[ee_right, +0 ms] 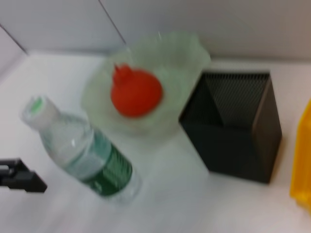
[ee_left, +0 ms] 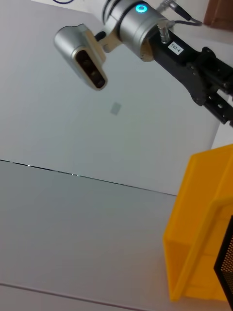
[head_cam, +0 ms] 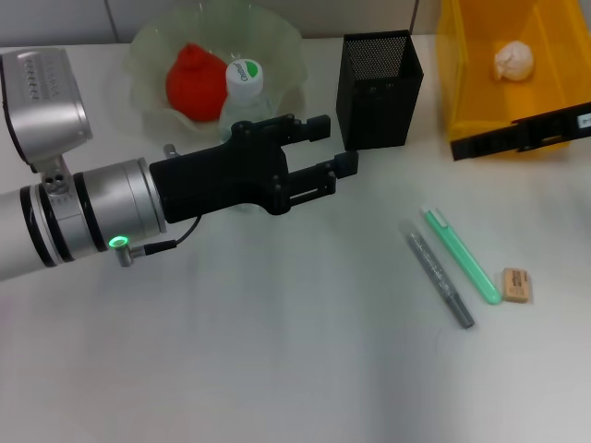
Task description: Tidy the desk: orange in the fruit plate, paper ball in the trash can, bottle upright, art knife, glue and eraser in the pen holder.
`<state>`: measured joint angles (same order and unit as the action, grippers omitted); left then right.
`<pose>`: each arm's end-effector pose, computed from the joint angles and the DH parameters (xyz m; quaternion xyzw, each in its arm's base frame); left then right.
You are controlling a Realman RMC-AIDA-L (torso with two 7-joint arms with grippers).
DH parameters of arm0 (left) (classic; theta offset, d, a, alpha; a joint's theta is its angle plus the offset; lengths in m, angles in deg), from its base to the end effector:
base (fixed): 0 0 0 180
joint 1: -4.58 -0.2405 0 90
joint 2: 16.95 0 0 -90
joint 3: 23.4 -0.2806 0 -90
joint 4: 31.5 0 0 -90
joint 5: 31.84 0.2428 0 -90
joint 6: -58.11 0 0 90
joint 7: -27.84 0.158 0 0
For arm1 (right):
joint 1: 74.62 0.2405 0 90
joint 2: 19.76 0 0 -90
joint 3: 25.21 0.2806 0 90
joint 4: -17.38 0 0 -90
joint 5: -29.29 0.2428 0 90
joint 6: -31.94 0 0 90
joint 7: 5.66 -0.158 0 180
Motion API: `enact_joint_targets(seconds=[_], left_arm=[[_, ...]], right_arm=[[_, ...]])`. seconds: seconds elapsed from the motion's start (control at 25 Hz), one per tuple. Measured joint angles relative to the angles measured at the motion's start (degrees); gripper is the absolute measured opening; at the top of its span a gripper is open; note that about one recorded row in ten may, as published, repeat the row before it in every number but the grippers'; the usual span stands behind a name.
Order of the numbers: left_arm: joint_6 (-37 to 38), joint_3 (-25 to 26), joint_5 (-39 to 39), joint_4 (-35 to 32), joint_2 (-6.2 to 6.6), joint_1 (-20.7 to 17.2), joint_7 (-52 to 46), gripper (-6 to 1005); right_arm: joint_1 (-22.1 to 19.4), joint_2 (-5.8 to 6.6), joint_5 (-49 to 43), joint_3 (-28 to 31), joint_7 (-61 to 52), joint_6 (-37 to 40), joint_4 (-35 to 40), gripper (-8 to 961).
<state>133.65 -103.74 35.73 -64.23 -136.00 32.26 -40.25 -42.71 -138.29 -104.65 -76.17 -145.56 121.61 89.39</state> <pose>-0.2278 0.3709 -0.0880 -0.9105 -0.1627 -0.3591 0.1249 0.2388 0.4142 0.0526 -0.8685 0.4551 0.0631 0.1858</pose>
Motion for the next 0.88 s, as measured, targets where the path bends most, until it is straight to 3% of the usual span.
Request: enact_joint_targets(seconds=[0.2,0.44,0.88], left_arm=[[-0.6,0.2,-0.1,1.2,-0.05,0.2,0.5,607],[-1.7,0.2,-0.1,1.3,-0.04,0.2,0.5,606],[-2.5,0.1,-0.2,1.4,-0.03,0.5,0.6,605]], right_arm=[[2.9,-0.06,-7.5,-5.4,-9.9,1.7,1.7,791],[6.9,-0.48,-19.2,-12.7,-18.0,-0.3,-1.5,791],[13.9,-0.68,-22.8,-16.9,-18.6,-5.7,-13.1,791]])
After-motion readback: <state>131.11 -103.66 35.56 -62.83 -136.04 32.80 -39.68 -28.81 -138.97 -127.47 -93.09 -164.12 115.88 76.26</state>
